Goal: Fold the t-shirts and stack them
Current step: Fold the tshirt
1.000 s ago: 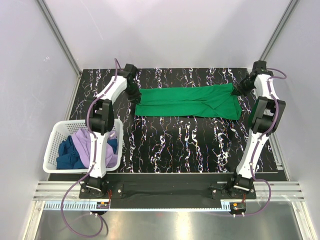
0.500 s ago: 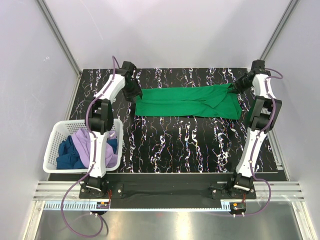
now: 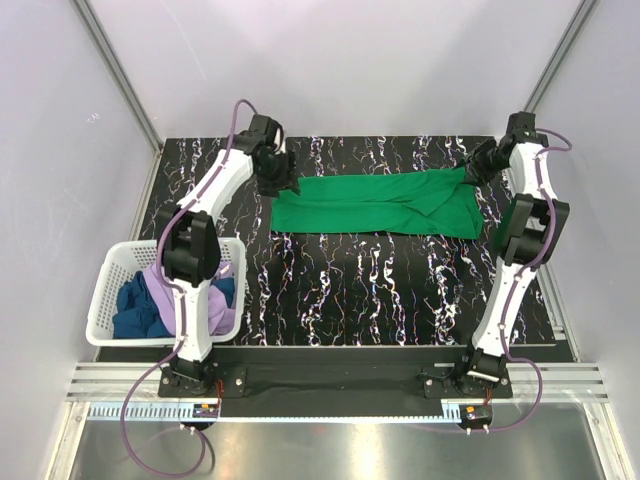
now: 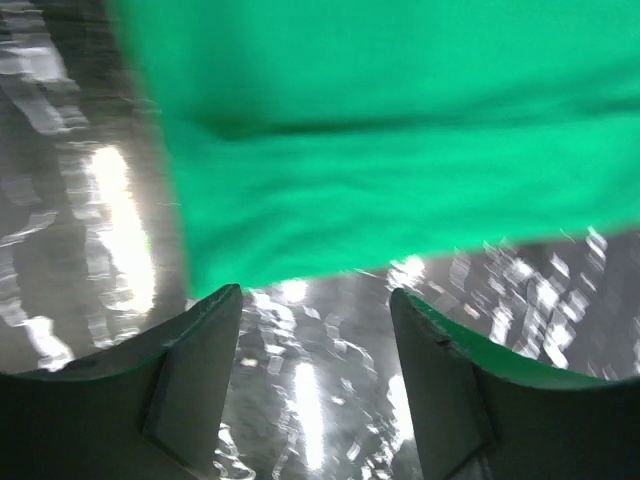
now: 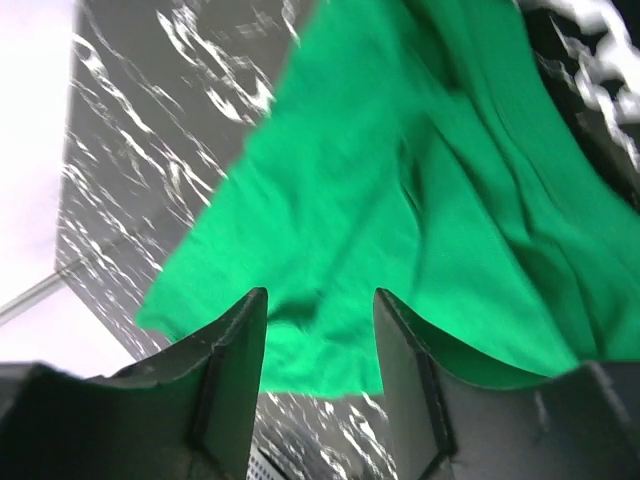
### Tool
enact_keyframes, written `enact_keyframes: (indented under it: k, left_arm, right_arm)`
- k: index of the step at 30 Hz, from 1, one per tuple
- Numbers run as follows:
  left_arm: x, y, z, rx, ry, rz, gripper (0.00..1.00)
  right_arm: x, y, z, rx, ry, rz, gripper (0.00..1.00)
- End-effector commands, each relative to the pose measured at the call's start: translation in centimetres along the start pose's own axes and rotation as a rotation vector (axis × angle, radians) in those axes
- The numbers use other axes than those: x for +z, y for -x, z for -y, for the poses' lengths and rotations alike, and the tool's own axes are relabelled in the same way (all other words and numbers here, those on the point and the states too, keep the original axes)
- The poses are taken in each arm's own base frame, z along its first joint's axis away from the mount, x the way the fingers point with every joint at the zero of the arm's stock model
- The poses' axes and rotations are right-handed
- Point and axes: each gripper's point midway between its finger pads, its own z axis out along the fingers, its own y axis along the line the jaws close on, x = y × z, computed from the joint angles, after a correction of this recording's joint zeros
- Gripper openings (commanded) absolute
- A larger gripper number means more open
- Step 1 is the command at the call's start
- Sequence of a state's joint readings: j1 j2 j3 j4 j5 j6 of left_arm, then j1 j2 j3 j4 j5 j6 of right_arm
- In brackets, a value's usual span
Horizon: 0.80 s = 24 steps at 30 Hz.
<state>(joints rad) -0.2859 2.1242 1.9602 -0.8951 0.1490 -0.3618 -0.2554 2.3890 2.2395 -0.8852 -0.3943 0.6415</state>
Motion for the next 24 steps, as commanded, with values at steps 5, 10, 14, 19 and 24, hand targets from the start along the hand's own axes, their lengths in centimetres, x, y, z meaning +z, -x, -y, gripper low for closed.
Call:
enact_keyframes:
  k: [5, 10, 14, 19, 24]
  left_arm:
    - [0.8, -3.7, 3.1, 0.056, -0.2, -0.147, 0.6]
    - [2.4, -4.6, 2.4, -0.008, -0.171, -0.193, 0.6]
    - [3.2, -4.6, 1.9, -0.049, -0.179, -0.212, 0.6]
    - [3.6, -4.6, 1.3, -0.058, -0.177, -0.222, 0.59]
    - [3.8, -5.5, 0.4, -0.057, -0.157, -0.234, 0.59]
  right_arm:
    - [-1.5, 0.1, 1.2, -0.017, -0.13, 0.092, 0.52]
    - [0.5, 1.5, 1.3, -0.031, -0.153, 0.122, 0.54]
    - [2.1, 1.4, 0.9, -0.085, -0.145, 0.111, 0.54]
    - [4.1, 1.3, 1.8, -0.112, -0.174, 0.123, 0.54]
    - [5.3, 0.7, 2.6, -0.158, -0.217, 0.107, 0.54]
